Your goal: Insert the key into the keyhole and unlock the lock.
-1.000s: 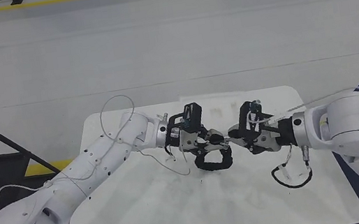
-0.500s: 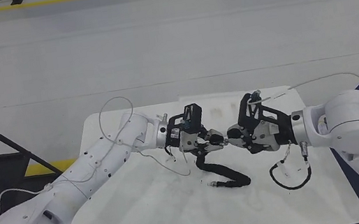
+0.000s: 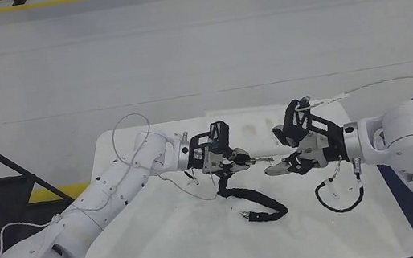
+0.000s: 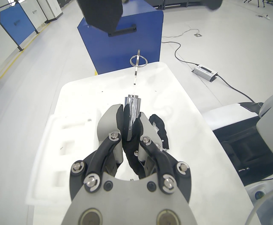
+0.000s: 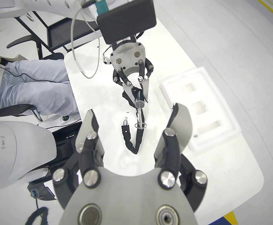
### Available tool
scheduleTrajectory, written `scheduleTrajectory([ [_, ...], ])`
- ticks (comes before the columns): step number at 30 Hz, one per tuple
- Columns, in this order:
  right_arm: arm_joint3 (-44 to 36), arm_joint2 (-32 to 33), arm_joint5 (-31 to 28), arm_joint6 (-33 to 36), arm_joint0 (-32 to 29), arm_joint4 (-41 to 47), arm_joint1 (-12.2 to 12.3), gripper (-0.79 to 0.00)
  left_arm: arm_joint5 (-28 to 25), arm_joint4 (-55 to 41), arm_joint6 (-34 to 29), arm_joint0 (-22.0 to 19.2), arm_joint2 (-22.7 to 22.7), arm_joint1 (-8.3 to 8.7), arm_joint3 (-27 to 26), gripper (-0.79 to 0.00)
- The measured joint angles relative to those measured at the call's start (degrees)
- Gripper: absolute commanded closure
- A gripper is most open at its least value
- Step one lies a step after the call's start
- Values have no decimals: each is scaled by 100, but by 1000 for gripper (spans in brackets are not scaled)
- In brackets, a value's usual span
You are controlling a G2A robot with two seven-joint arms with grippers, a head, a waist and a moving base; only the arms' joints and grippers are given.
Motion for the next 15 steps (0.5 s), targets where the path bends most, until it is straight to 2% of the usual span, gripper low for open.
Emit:
scheduleTrajectory([
  [15,182,460,-396,-354,-347,109,61,-785,-70,830,-443,370,88,-156,335,0],
])
